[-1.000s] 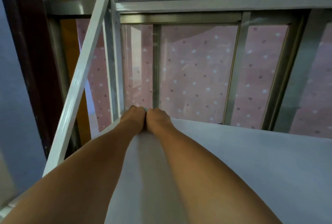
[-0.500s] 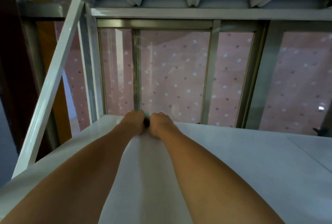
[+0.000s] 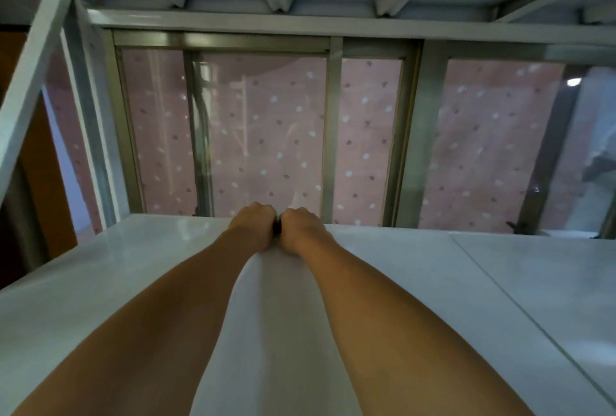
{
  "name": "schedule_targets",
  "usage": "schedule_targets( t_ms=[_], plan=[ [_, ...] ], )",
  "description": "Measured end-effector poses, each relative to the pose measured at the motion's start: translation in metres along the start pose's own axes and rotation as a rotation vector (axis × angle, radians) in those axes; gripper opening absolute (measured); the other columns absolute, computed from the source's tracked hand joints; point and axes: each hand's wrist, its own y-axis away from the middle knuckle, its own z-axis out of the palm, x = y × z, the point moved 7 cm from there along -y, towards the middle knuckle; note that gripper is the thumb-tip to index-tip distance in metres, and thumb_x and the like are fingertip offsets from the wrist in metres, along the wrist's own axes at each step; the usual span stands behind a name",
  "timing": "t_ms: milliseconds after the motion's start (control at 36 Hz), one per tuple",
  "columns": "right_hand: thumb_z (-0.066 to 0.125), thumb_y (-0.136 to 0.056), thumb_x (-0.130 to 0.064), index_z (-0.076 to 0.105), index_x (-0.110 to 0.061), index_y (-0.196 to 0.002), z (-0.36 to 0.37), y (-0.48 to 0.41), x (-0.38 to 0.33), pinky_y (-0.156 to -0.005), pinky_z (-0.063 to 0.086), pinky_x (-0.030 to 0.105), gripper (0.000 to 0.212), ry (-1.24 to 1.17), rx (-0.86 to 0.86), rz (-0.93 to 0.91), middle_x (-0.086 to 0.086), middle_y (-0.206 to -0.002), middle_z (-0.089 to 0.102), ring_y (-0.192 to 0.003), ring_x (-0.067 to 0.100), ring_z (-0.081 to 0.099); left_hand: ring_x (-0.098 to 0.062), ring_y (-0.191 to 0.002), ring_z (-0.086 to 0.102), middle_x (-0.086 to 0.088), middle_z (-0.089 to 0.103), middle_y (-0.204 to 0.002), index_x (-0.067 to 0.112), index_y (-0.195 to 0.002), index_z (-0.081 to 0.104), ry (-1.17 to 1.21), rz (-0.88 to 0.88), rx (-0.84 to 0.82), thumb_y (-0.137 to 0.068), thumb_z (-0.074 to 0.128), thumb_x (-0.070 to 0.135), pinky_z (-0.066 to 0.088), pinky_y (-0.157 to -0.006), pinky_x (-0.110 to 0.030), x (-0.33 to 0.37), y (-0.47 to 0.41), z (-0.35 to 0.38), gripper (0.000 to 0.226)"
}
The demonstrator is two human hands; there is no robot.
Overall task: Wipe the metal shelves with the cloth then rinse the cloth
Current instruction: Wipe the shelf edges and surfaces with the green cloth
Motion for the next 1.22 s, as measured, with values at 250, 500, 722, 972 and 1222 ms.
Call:
schedule_targets(
  t_ms=[250,500,722,972,1222],
  plan=[
    [0.058,-0.093,-0.019,0.067,-0.009,-0.115,-0.029,0.013,0.081,-0.083,0.052,0.036,0.026,-0.04,0.035,0.04,0.015,-0.112,0.065,-0.1,0.033,0.064,-0.032,-0.095,0.064,-0.014,0.066,-0.101,0.011,-0.097,0.071,0.004,0.027,-0.006,-0.085,0.057,0.014,0.055,-0.084,-0.038,0.084,-0.001,0.0,0.019],
    [0.055,-0.095,-0.021,0.063,-0.008,-0.119,-0.055,0.035,0.158,-0.083,0.05,0.037,0.028,-0.025,0.065,0.012,0.015,-0.114,0.063,-0.101,0.032,0.063,-0.032,-0.098,0.064,-0.015,0.065,-0.106,0.011,-0.104,0.069,0.045,-0.001,0.022,-0.09,0.054,0.017,0.052,-0.085,-0.036,0.165,0.003,0.008,0.022],
    [0.056,-0.094,-0.02,0.063,-0.009,-0.119,-0.077,0.053,0.226,-0.082,0.051,0.037,0.028,-0.009,0.069,0.027,0.014,-0.112,0.063,-0.099,0.032,0.063,-0.029,-0.094,0.063,-0.012,0.065,-0.105,0.015,-0.105,0.069,0.072,0.016,0.024,-0.088,0.055,0.015,0.053,-0.087,-0.035,0.24,0.004,0.013,0.022],
    [0.056,-0.094,-0.021,0.065,-0.012,-0.118,-0.095,0.069,0.279,-0.083,0.05,0.036,0.027,-0.011,0.078,0.032,0.013,-0.111,0.066,-0.098,0.03,0.063,-0.026,-0.095,0.063,-0.011,0.066,-0.107,0.013,-0.11,0.069,0.068,0.035,0.047,-0.092,0.056,0.015,0.053,-0.089,-0.034,0.297,0.009,0.015,0.022],
    [0.059,-0.093,-0.02,0.064,-0.01,-0.12,-0.104,0.078,0.294,-0.089,0.053,0.039,0.029,-0.003,0.055,0.02,0.014,-0.114,0.064,-0.103,0.031,0.063,-0.025,-0.099,0.061,-0.01,0.065,-0.111,0.012,-0.113,0.065,0.069,-0.004,0.039,-0.094,0.057,0.014,0.049,-0.091,-0.033,0.318,0.019,0.015,0.021]
  ],
)
